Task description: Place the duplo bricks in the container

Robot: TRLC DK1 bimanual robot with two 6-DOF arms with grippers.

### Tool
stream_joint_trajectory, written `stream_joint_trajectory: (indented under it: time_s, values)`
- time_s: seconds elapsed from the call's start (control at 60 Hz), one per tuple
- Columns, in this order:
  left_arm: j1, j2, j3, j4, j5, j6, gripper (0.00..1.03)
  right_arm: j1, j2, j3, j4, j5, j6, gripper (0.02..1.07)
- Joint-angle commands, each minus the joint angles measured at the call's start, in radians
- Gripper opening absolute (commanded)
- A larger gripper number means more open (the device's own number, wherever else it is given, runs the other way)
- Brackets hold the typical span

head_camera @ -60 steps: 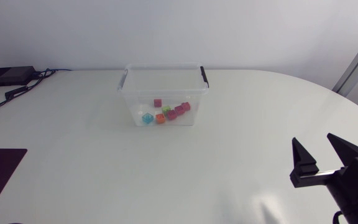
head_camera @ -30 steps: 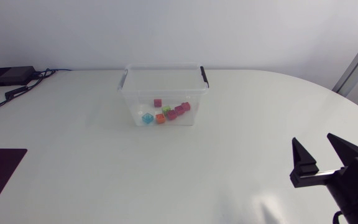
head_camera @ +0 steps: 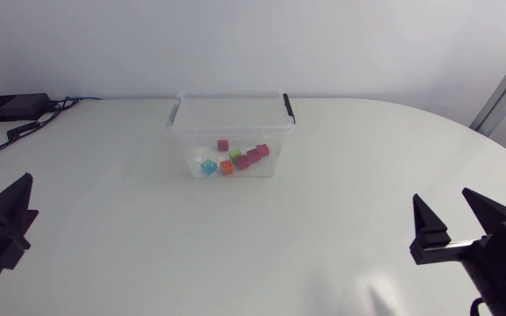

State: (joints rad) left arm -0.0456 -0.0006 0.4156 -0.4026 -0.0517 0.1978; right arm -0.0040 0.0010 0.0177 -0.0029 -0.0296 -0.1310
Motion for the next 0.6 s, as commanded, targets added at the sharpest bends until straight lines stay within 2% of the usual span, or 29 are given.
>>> stream_joint_trajectory:
  time_s: [0.0, 0.583]
  values:
    - [0.011, -0.014, -0.056, 0.044, 0.014, -0.042, 1.0, -0.005, -0.005, -0.018, 0.0, 0.004, 0.025, 1.03]
    - [0.039, -0.002, -0.35, 0.337, 0.045, -0.169, 1.0, 0.002, -0.002, -0.018, 0.002, 0.025, 0.112, 1.03]
